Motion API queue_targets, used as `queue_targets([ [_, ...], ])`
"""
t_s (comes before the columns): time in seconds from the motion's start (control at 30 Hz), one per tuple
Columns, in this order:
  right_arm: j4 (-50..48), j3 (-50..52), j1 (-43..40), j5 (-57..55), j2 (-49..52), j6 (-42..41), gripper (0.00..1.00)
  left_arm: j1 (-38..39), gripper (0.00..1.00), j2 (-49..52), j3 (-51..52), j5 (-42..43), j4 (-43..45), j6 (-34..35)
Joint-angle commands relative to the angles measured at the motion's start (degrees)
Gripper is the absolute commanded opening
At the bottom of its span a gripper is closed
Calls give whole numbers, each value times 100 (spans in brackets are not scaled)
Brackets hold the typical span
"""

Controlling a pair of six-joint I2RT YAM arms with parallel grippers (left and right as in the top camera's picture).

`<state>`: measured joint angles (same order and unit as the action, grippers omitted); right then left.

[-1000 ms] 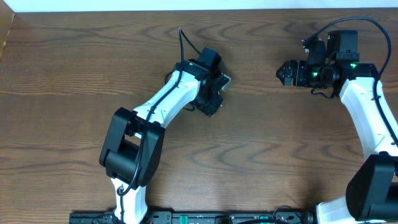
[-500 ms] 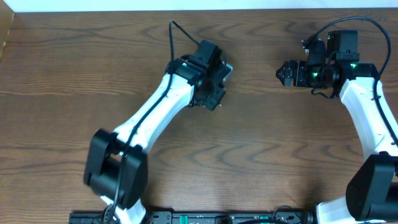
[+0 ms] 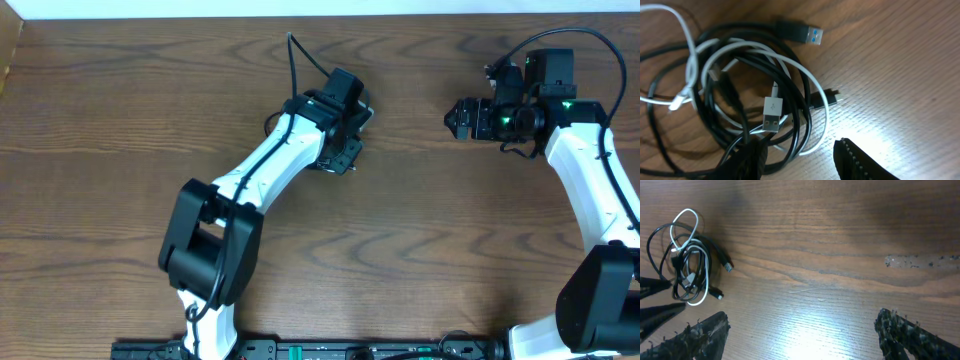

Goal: Untangle cables

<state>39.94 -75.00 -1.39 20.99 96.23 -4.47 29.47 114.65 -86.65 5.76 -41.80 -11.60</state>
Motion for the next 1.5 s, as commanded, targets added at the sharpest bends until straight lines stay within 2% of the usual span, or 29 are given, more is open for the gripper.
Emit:
queue_targets([
  [0.0,15,-96,-7,-9,46,94,91,24,48,188,72,-87,-9,31],
  [0.63,13,-96,-7,-9,46,92,91,24,47,780,85,-92,72,7],
  [0.73,22,-96,-7,-9,46,92,91,24,33,782,85,-92,57,9],
  [0.83,48,-96,-7,-9,46,92,91,24,12,778,79,-92,33,13],
  [0.9,59,-96,-2,-7,46,92,91,24,8,732,39,-90,-63,28],
  [1.1,-24,-96,0,603,46,87,91,-24,8,249,-481,24,-544,713],
  [1.2,-120,-96,11,1016,44,87,85,-85,7,-221,-680,525,-546,1038],
  [1.33,-334,-96,166,1578,44,90,86,-225,7,-833,-737,986,-433,1567],
  [1.47,-885,-96,407,2706,44,59,86,-442,8,-1296,-737,1259,-396,2240],
])
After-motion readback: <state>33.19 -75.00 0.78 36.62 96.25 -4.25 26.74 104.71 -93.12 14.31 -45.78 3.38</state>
